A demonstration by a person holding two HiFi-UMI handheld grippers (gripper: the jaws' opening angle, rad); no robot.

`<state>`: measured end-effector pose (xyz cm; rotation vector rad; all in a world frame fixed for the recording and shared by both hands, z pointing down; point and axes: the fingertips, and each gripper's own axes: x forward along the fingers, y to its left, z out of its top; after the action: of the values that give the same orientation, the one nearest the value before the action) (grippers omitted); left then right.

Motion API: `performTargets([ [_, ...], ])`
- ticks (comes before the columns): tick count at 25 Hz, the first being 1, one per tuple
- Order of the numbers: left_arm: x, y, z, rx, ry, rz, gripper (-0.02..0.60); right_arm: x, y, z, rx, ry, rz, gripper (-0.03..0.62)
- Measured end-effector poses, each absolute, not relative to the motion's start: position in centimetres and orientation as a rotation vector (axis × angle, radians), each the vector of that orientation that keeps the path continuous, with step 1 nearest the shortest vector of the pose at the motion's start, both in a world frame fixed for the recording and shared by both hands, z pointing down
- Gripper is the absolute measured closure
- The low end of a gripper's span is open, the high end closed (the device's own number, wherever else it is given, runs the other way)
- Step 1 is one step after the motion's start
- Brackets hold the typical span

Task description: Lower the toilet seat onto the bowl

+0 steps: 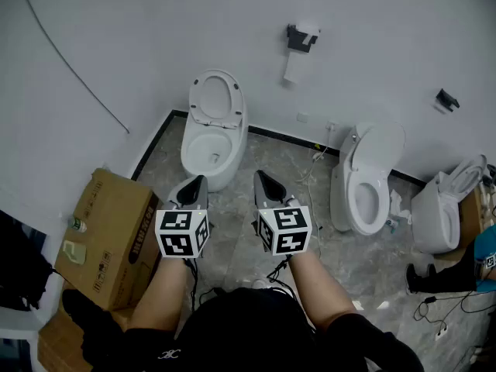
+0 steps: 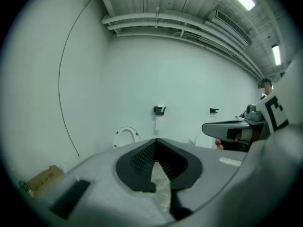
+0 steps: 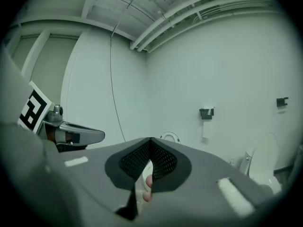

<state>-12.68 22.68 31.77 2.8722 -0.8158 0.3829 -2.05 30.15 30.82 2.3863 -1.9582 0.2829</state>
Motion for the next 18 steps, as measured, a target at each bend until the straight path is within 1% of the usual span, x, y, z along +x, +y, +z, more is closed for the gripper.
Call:
performTargets([
  [12,-8.9,23.1,32.2,2.866,-0.914,0.409,0.572,2.1,29.4,31.6,2.343,-2.008,0.275,0.586],
  [18,-7.4,23.1,32.2,2.846,-0.962,0.390,0.572,2.8,29.0,31.0,2.301,-2.089,0.254,0.585],
])
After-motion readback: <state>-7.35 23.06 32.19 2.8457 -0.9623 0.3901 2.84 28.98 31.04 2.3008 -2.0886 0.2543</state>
